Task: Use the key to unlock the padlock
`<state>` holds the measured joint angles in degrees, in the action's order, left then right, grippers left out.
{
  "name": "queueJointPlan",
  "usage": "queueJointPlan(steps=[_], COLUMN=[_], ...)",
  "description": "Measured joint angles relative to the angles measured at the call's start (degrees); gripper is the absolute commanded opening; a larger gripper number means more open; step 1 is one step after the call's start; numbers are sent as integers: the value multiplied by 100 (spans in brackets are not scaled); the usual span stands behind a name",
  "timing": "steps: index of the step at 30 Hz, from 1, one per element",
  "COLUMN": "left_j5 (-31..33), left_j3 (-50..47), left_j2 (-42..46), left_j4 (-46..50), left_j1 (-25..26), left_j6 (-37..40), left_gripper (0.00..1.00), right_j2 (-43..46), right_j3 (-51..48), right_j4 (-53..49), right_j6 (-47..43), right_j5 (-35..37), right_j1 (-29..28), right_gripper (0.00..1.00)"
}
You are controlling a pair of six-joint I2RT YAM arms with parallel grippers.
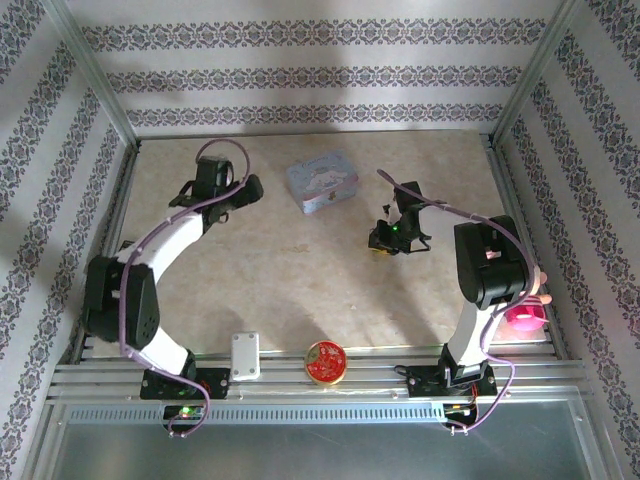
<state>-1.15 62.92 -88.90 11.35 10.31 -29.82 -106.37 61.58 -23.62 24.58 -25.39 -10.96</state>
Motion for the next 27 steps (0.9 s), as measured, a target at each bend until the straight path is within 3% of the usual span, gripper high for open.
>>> queueJointPlan(steps=[7, 13, 14, 16, 21, 27], left_j5=[968, 1600, 1690, 1843, 1939, 1537], left_j3=[-1209, -2203, -2367, -2715, -3613, -4131], left_j2=[1344, 2258, 2337, 2424, 2398, 1980], left_j4=[61, -179, -308, -693, -2079, -3665], left_j1=[-37, -68, -70, -70, -166, -422], left_j6=[310, 713, 807, 1054, 1814, 2577], left_gripper=[99, 99, 99, 99, 99, 99], right_j2=[66, 916, 1117, 1641, 2769, 3764], right_j3=[31, -136, -188, -345, -881, -1698], right_j4=[-63, -417, -431, -396, -9, 953], right_j6=[-92, -101, -96, -87, -192, -544], right_j5=[-26, 758, 859, 1147, 1886, 2911], right_j1=[-7, 37, 37, 55, 109, 166], right_gripper=[46, 55, 65, 79, 98, 98])
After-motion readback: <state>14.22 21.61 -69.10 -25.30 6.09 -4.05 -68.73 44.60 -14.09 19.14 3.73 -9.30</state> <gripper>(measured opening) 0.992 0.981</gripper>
